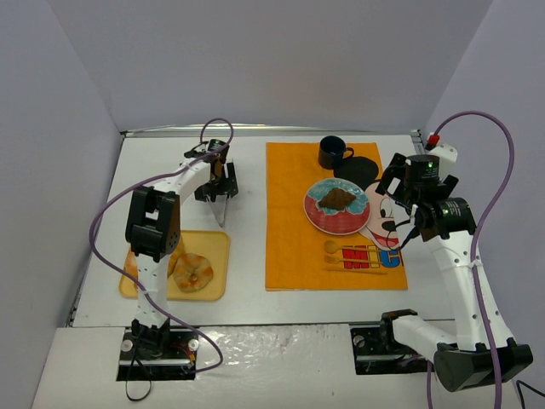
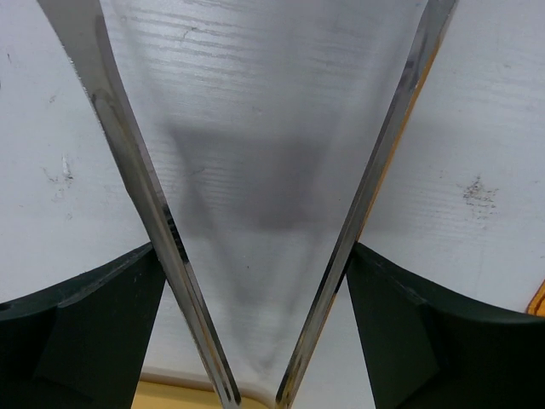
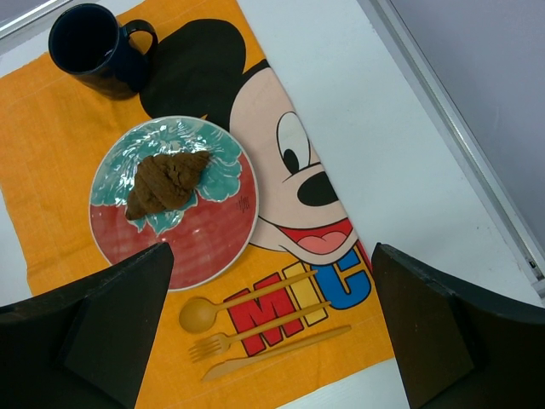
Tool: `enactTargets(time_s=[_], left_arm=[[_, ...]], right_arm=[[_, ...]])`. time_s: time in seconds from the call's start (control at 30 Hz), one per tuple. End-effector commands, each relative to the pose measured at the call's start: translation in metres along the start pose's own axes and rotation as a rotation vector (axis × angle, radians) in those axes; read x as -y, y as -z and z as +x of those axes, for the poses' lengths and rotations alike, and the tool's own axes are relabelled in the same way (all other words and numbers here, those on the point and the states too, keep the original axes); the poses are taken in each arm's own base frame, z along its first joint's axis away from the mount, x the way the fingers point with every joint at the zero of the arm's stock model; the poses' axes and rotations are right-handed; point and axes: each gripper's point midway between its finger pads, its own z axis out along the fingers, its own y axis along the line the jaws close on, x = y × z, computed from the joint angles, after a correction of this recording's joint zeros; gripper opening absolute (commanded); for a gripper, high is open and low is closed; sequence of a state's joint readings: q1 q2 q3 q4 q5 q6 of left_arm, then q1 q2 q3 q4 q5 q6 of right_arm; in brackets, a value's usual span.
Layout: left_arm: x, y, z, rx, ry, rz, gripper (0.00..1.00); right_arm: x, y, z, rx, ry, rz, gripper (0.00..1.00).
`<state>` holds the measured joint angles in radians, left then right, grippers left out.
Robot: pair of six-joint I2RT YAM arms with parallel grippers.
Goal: Place the bread
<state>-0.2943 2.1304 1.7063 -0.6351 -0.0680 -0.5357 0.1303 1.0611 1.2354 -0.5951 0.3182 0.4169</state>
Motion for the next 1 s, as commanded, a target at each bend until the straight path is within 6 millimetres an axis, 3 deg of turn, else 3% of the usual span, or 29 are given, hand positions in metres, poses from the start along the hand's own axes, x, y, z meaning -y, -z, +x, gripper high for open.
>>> enactTargets(time_s=[0.0, 0.23, 0.33, 0.6, 0.77, 0.97], left_arm=[[0.004, 0.011, -0.019, 0.061, 0.032, 0.030, 0.83], [0.006, 0.012, -0.020, 0.065, 0.026, 0.040, 0.86], [0.006, 0.022, -0.028, 0.091, 0.027, 0.042, 0.86], [0.002, 0.092, -0.071, 0.252, 0.008, 0.036, 0.88], [-0.003, 0.138, -0.088, 0.321, -0.003, 0.036, 0.89], [-0.018, 0.183, -0.065, 0.344, 0.013, 0.001, 0.89]], right_arm=[[-0.003, -0.002, -0.006, 0.017, 0.001, -0.017, 1.00], [-0.005, -0.001, -0.007, 0.018, 0.007, -0.026, 1.00], [-0.005, 0.000, -0.008, 0.021, 0.007, -0.030, 1.00], [-0.006, 0.000, -0.010, 0.025, 0.010, -0.031, 1.00], [-0.008, 0.001, -0.013, 0.031, 0.012, -0.037, 1.00], [-0.015, 0.004, -0.015, 0.032, 0.014, -0.076, 1.00]])
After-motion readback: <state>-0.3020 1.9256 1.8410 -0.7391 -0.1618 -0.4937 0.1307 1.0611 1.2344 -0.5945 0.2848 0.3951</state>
